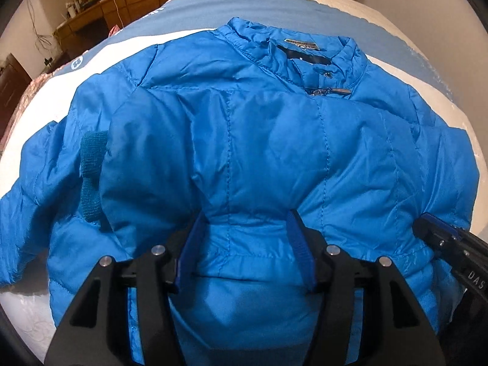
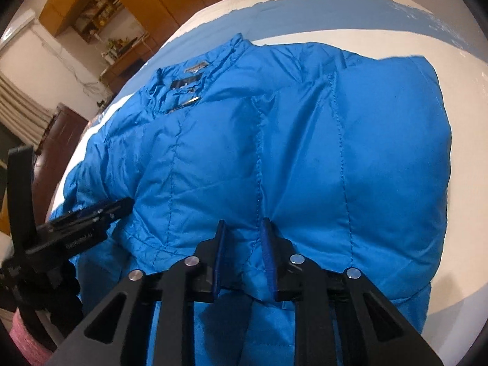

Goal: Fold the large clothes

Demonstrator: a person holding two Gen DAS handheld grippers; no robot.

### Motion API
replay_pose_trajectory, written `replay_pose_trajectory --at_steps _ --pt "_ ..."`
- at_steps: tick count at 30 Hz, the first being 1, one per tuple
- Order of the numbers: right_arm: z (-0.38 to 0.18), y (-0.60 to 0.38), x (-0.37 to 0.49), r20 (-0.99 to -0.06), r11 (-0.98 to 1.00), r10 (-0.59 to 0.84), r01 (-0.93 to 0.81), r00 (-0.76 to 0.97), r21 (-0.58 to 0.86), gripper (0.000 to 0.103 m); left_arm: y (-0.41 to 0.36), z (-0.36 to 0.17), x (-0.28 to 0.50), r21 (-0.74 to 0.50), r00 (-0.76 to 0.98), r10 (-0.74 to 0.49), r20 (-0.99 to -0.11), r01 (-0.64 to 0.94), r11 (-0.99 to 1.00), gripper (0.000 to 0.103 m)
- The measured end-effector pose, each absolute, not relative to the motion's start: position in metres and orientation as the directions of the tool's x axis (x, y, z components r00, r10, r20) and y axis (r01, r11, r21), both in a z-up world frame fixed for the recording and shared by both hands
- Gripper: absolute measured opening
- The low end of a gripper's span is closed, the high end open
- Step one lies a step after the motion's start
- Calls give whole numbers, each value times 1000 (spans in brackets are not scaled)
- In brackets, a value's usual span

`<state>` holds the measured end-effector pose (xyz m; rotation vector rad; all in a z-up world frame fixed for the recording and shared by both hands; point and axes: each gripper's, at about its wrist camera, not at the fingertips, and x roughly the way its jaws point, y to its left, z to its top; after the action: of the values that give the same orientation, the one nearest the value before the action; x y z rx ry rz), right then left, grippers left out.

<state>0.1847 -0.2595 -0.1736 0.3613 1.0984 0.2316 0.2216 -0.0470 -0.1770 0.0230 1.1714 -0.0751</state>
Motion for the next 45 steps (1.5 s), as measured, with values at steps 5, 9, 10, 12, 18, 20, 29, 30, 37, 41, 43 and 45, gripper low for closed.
replay_pose_trajectory --at_steps 5,9,10,12,18,20,29,30,37,41,43,45 --pt "-141 -275 171 -782 880 423 -4 458 474 30 -36 -156 215 -64 385 -82 -919 61 996 55" --pt "-109 -287 153 -773 889 402 -7 490 458 44 9 -123 187 -91 434 -85 -897 9 996 62" --pt "-104 -290 147 -770 886 406 -7 491 463 44 29 -116 178 -79 443 -58 -895 -30 996 63" --pt "-99 -294 139 -772 888 401 -2 493 460 45 62 -108 163 -57 455 -7 -891 -97 994 65" --pt "-99 -287 129 -792 905 370 2 486 425 48 194 -108 112 11 395 179 -901 -392 920 68" --pt "-101 -283 129 -796 906 371 2 478 423 48 237 -110 93 5 361 215 -907 -502 865 68" --pt "-106 -265 137 -812 914 365 -10 455 406 48 391 -118 20 -202 370 198 -908 -799 566 70" --pt "-106 -264 136 -814 916 362 -10 455 401 48 406 -120 16 -243 389 181 -903 -812 530 70" --pt "-108 -265 134 -826 923 337 17 451 385 48 452 -148 17 -386 444 71 -893 -837 388 76" --pt "-108 -266 134 -832 929 321 23 453 371 48 457 -154 20 -410 465 73 -882 -835 367 84" --pt "-108 -266 134 -834 931 315 24 454 365 48 458 -154 25 -403 463 86 -882 -837 371 80" --pt "-109 -267 135 -836 932 311 27 451 361 48 456 -152 29 -379 448 108 -887 -843 382 66"
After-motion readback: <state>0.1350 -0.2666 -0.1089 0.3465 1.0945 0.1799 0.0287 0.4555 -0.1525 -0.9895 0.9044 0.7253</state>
